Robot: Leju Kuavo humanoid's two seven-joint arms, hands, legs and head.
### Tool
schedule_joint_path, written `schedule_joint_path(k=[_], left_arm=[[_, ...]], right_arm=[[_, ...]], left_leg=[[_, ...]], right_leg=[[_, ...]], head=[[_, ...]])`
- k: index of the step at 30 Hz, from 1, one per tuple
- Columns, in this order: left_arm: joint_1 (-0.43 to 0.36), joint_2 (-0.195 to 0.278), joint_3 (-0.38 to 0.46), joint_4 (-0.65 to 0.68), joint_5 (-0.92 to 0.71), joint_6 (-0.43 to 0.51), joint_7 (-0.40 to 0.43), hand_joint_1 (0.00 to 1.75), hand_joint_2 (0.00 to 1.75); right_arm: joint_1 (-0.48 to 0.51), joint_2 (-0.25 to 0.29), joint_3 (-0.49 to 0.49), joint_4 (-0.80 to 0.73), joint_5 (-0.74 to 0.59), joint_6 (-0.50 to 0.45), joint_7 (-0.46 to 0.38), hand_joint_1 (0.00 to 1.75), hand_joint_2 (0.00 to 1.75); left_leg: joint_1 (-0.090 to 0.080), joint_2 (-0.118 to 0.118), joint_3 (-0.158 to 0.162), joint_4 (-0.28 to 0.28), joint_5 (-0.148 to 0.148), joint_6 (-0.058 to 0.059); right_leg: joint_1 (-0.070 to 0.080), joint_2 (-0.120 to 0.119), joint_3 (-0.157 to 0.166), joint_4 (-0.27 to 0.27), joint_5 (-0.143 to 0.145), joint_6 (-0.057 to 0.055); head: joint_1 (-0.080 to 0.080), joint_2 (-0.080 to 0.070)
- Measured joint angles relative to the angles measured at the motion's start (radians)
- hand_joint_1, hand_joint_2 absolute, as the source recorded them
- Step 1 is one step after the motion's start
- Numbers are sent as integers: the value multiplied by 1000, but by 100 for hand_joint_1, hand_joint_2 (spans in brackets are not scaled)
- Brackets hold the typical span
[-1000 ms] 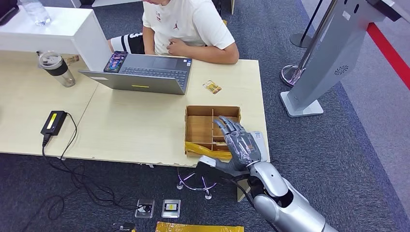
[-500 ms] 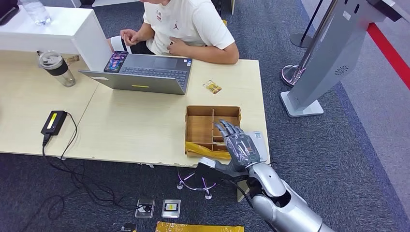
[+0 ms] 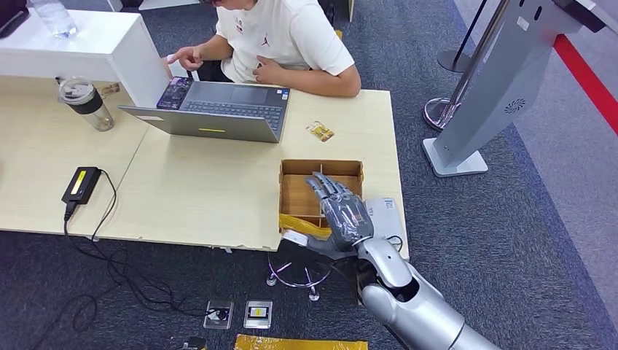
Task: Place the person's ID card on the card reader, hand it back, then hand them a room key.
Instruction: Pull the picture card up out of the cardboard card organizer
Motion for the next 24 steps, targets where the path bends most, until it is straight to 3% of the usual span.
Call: schedule_joint_path(k=[10,24], left_arm=[[0,1,0,5,2,-7,1,0,175],[0,1,0,6,36,-2,33,0,175]], right_arm=[[-27,48,5,103,12,-19,11,10,175],[-40,66,25,176,32,-15,26,13,175]], left_leg=[[0,0,0,0,0,0],[0,0,0,0,0,0]], right_leg=[[0,0,0,0,0,0],[0,0,0,0,0,0]], head=[[0,0],[0,0]])
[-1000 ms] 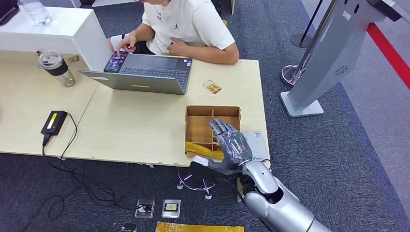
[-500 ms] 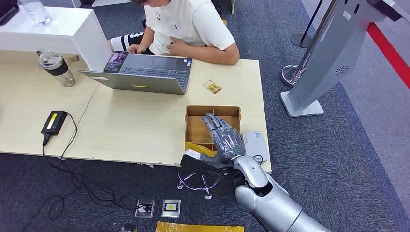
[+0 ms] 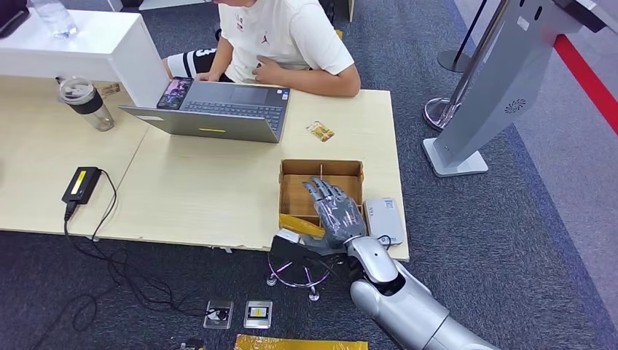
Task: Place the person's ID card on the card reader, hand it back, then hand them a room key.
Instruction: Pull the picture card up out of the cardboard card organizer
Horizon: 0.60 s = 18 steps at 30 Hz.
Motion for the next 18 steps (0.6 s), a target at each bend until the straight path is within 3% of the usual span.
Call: schedule_joint_path(k=[6,18], left_arm=[[0,-1,0,0,8,4,2,0,175],[0,-1,0,0,13,5,12,0,175]], right_arm=[[-8,2,0,18,9,-14,7,21,175],[-21,8,0,47,10,-18,8,21,175]], left_leg=[[0,0,0,0,0,0],[0,0,0,0,0,0]], right_leg=[[0,0,0,0,0,0],[0,0,0,0,0,0]], head=[[0,0],[0,0]])
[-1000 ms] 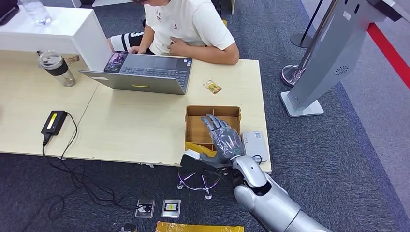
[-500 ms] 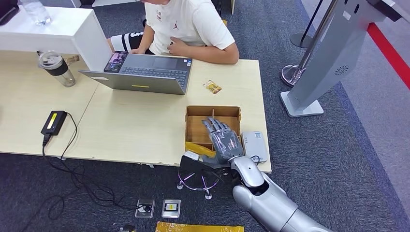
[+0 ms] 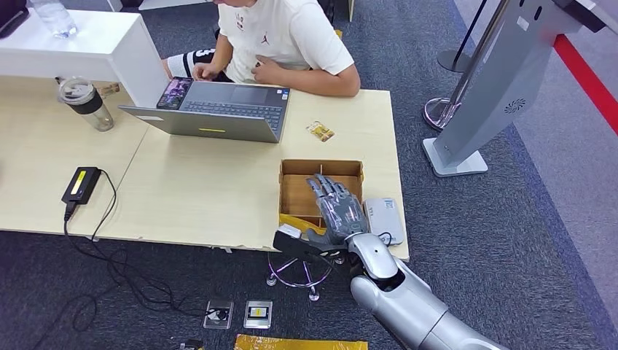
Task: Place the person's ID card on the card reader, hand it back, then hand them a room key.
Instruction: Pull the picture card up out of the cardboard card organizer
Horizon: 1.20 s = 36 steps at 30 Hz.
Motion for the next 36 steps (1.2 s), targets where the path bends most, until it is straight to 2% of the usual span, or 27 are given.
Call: schedule_joint_path(k=[8,20,36], left_arm=[[0,0,0,0,2,2,1,0,175],[0,-9,1,-9,43,24,62,0,175],[0,-18,1,-28,49,50,45,0,175]], right_arm=[[-2,1,0,8,2,0,0,28,175],[-22,24,0,23,21,21,10,23,175],[-15,15,-42,4,52,62,68,14,175]], left_leg=[[0,0,0,0,0,0],[0,0,0,0,0,0],[0,0,1,0,0,0]], right_leg=[[0,0,0,0,0,0],[0,0,0,0,0,0],[0,0,0,0,0,0]], head=[[0,0],[0,0],[0,0]])
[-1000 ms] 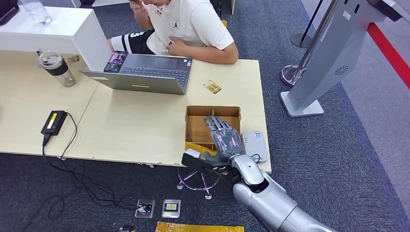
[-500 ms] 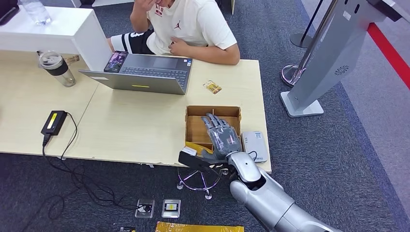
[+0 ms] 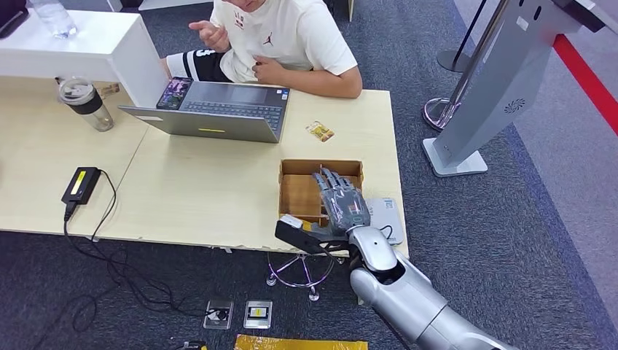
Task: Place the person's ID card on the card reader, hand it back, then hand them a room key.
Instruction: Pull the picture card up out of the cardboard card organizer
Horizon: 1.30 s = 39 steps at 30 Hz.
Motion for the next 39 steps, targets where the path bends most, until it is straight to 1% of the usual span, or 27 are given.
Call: schedule_joint_path(k=[11,14,15,16,17,18,20,21,22,23,32,39], left_arm=[[1,0,0,4,-19,11,-43,0,175],[2,0,0,7,-19,9,-44,0,175],[2,0,0,8,-18,8,-44,0,175],[2,0,0,9,-18,6,-44,0,175],[2,0,0,10,-17,3,-44,0,175],[2,0,0,11,-16,0,-44,0,175],[2,0,0,12,-13,-4,-44,0,175],[2,0,0,12,-12,-6,-44,0,175],[2,0,0,12,-12,-8,-43,0,175],[2,0,0,13,-11,-10,-41,0,175],[1,0,0,14,8,-29,-3,0,175],[1,0,0,12,10,-16,9,0,175]], right_arm=[[29,-39,-59,-50,13,32,18,14,175],[33,-47,-69,-58,13,32,19,18,175],[35,-49,-73,-62,13,32,19,23,175],[36,-51,-77,-65,13,33,19,30,175],[36,-52,-81,-67,12,33,19,40,175],[36,-53,-84,-68,12,34,19,58,175],[37,-55,-86,-68,12,36,19,111,175],[37,-56,-86,-69,12,37,18,135,175],[37,-56,-86,-70,12,38,17,149,175],[37,-57,-86,-70,11,38,15,154,175],[33,-56,-85,-73,3,48,-6,153,175],[32,-56,-85,-73,-3,59,-6,151,175]], left_leg=[[0,0,0,0,0,0],[0,0,0,0,0,0],[0,0,0,0,0,0],[0,0,0,0,0,0],[0,0,0,0,0,0],[0,0,0,0,0,0],[0,0,0,0,0,0],[0,0,0,0,0,0],[0,0,0,0,0,0],[0,0,0,0,0,0],[0,0,0,0,0,0],[0,0,0,0,0,0]], right_leg=[[0,0,0,0,0,0],[0,0,0,0,0,0],[0,0,0,0,0,0],[0,0,0,0,0,0],[0,0,0,0,0,0],[0,0,0,0,0,0],[0,0,0,0,0,0],[0,0,0,0,0,0],[0,0,0,0,0,0],[0,0,0,0,0,0],[0,0,0,0,0,0],[0,0,0,0,0,0]], head=[[0,0],[0,0],[0,0],[0,0],[0,0],[0,0],[0,0],[0,0],[0,0],[0,0],[0,0],[0,0]])
